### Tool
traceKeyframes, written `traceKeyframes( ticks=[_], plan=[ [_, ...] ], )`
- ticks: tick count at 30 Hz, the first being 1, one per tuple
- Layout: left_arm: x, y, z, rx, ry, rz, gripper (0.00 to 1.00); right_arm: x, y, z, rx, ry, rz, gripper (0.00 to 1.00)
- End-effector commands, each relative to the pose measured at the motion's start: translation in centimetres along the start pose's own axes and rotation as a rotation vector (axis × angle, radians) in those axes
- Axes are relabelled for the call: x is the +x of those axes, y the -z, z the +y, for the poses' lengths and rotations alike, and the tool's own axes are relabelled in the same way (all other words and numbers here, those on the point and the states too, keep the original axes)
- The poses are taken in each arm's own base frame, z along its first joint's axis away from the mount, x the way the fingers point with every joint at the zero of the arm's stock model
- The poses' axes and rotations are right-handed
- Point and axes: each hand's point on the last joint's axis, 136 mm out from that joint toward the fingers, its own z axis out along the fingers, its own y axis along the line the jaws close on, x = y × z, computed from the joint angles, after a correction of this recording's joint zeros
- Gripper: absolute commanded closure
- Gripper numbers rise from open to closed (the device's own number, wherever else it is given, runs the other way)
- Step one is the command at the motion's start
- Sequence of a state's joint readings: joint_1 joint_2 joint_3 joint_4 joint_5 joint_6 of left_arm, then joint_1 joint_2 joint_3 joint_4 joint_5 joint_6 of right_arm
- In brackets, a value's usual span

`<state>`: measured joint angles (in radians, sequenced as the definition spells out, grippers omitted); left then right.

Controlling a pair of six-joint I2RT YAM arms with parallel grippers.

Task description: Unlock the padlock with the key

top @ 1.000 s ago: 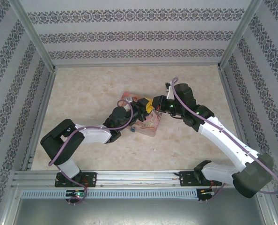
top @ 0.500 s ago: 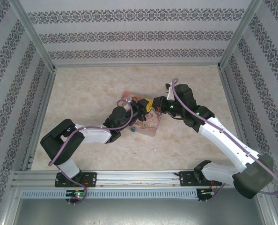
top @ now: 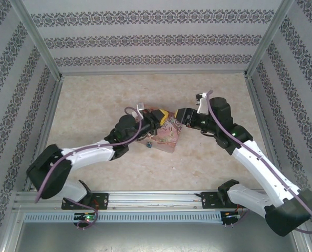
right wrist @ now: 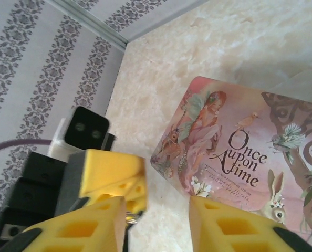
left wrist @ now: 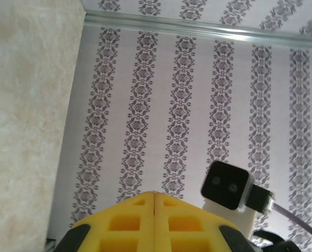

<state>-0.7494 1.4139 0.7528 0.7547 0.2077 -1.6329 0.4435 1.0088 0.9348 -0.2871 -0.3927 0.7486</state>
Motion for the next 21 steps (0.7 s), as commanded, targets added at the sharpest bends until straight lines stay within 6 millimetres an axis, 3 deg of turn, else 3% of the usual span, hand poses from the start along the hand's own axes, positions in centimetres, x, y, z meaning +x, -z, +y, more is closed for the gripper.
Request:
traceKeyframes(
  ticks=[1, 5, 9, 16, 21],
  plan=[
    [0.1, 1.7, -1.4, -0.163, -0.348, 0.033, 1.00, 0.0, 1.0, 1.7, -0.130, 0.035, 0.009, 0.54],
    [0.4, 3.6, -4.5, -0.207, -0.603, 0.059, 1.00, -0.2, 1.7, 3.5, -0.273, 0.036, 0.002, 0.45],
    [1.2, 4.4, -6.8, -0.169, -0.733, 0.096, 1.00, -0.2, 2.3, 5.8, -0.415, 0.052, 0.017, 0.42],
    [2.7, 4.1, -9.3, -0.052, -0.802, 0.148, 1.00, 0.1, 3.2, 9.1, -0.588, 0.093, 0.021, 0.43],
    [3.0, 3.6, -9.6, -0.018, -0.787, 0.158, 1.00, 0.9, 3.1, 10.6, -0.642, 0.127, 0.033, 0.44]
  ],
)
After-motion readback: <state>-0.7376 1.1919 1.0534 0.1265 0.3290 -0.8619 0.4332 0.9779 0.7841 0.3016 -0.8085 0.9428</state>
